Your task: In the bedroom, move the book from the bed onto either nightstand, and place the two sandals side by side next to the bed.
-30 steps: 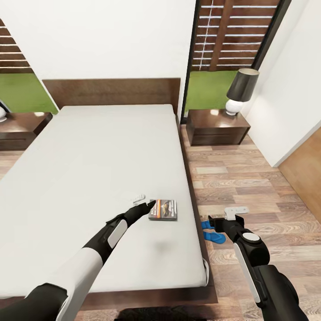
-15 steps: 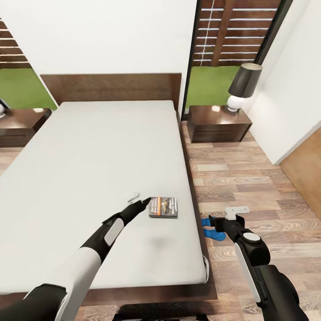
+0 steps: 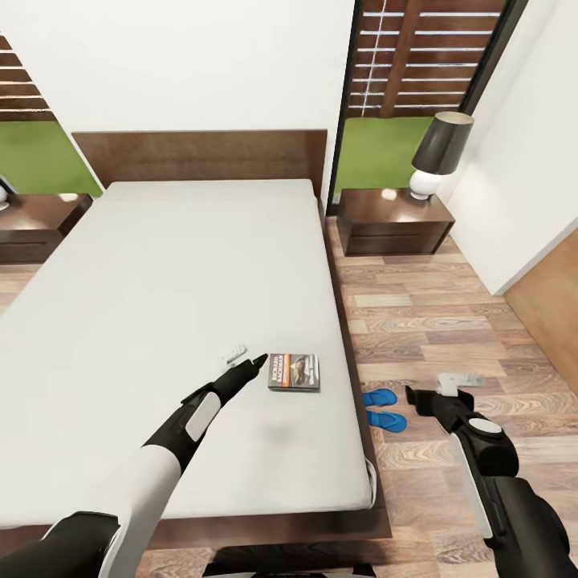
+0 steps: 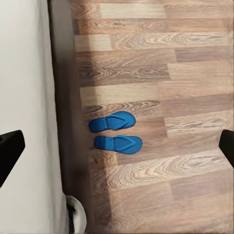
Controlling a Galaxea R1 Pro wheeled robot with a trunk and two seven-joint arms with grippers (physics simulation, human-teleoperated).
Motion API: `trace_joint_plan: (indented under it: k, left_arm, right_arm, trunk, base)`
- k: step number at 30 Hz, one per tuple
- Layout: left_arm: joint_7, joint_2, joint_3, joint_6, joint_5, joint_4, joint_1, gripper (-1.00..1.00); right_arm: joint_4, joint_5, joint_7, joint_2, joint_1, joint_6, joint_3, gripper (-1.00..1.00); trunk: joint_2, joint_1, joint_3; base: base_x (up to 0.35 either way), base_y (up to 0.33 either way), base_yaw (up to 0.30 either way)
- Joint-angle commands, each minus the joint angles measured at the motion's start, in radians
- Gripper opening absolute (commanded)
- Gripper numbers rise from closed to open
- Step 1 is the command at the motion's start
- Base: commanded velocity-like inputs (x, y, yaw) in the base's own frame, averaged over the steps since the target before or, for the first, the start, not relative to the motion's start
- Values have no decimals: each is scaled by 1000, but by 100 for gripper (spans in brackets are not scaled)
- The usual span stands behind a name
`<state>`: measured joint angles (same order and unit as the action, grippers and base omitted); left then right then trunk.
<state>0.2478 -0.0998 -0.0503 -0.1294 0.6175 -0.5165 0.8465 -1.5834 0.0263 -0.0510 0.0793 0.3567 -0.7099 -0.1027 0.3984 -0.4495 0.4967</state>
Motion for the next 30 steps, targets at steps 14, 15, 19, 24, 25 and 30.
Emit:
trace_joint_plan:
  k: [14,15,19,24,25,30]
  left_arm:
    - [2,-1,-3,-4,9,-3,2,100]
    - [2,-1,-3,-4,9,-3,2,100]
    - [2,-3,-4,-4,8,-3,2,100]
    - [2,-3,-4,-5,6,-7,2,100]
    - [2,-3,-5,-5,5,-7,2,100]
    - [2,-2,-5,-5,4,-4,2,100]
  right_arm:
    - [40,17,-24,68,-5,-4,-119,100]
    - [58,23,-28,69,-9,0,-132,100]
    - [179,42,-44,70,-35,43,-193,100]
    - [358,49,-57,70,-47,126,-243,100]
    - [406,50,-61,71,-49,153,-258,100]
    - [703,53,-76,72,-54,355,-359,100]
  trunk:
    - [2,-1,5]
    - [2,-1,5]
    - [2,-1,5]
    - [2,-1,5]
    - [2,-1,5]
    - [2,-1,5]
  base:
    - [0,0,0]
    - [0,0,0]
    - [0,0,0]
    - [0,0,0]
    - [0,0,0]
    - [0,0,0]
